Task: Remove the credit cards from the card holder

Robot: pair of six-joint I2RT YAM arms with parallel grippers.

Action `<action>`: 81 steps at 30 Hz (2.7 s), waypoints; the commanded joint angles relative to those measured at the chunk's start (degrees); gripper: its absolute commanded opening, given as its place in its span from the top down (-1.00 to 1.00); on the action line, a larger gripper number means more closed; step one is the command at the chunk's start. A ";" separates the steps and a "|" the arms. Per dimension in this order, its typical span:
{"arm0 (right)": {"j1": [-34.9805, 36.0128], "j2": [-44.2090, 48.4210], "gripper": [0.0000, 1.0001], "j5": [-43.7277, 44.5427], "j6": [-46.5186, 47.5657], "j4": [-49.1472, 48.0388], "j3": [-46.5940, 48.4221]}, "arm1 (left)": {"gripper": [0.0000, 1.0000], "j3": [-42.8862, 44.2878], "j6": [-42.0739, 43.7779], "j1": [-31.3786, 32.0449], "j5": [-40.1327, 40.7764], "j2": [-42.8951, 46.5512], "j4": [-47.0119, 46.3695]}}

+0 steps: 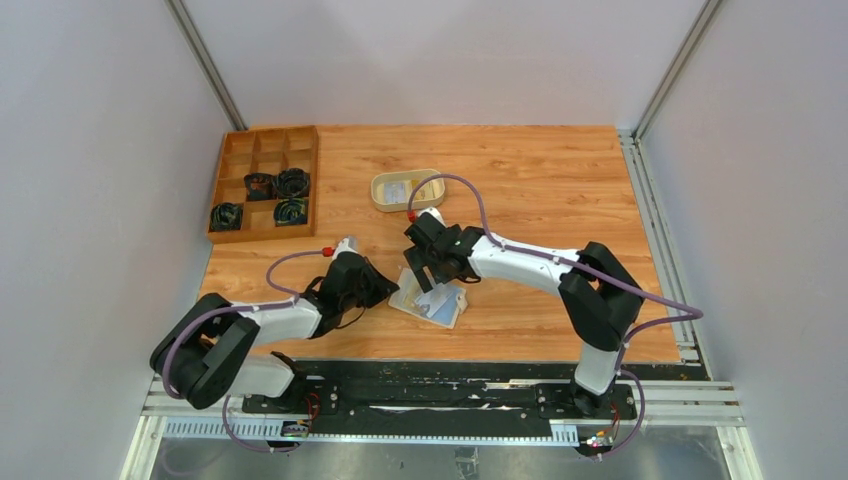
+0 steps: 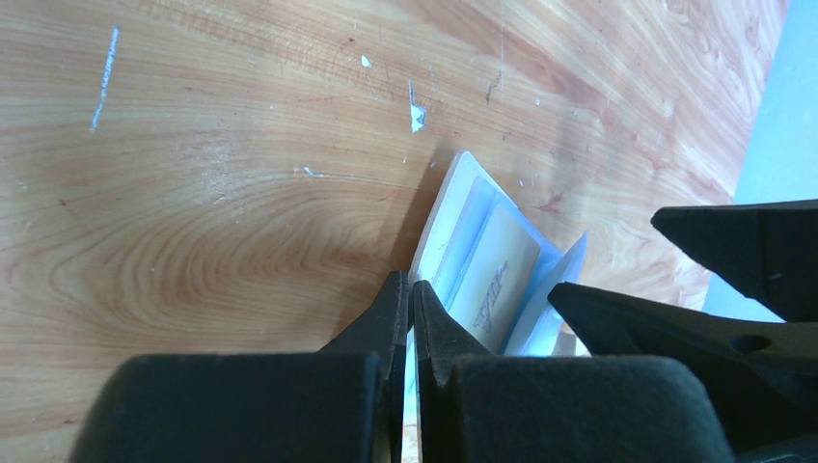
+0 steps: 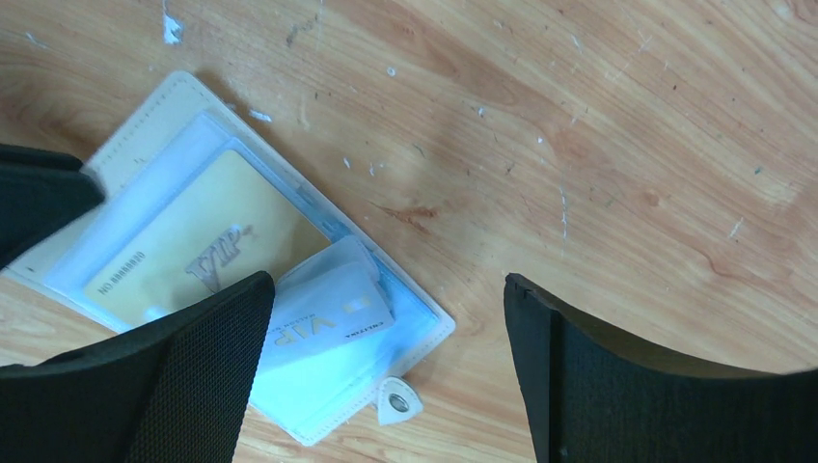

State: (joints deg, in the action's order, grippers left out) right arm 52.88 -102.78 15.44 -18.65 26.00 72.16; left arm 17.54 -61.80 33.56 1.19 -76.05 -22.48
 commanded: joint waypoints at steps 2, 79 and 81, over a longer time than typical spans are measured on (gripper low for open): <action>0.29 2.53 -0.84 2.26 1.94 4.52 -3.42 | 1.00 -0.36 0.05 -0.27 7.07 3.28 4.27; -10.22 -7.20 -0.53 -49.73 -35.04 -56.93 -20.21 | 1.00 -0.40 -3.34 -0.32 20.78 3.10 19.15; -10.22 -7.49 -0.53 -50.07 -36.32 -57.84 -20.30 | 1.00 -0.48 -3.41 -0.27 20.77 3.13 19.11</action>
State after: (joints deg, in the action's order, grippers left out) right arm 42.02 -108.29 -33.32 -51.51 -30.61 51.20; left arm 18.79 -65.58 33.50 20.03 -71.16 -8.54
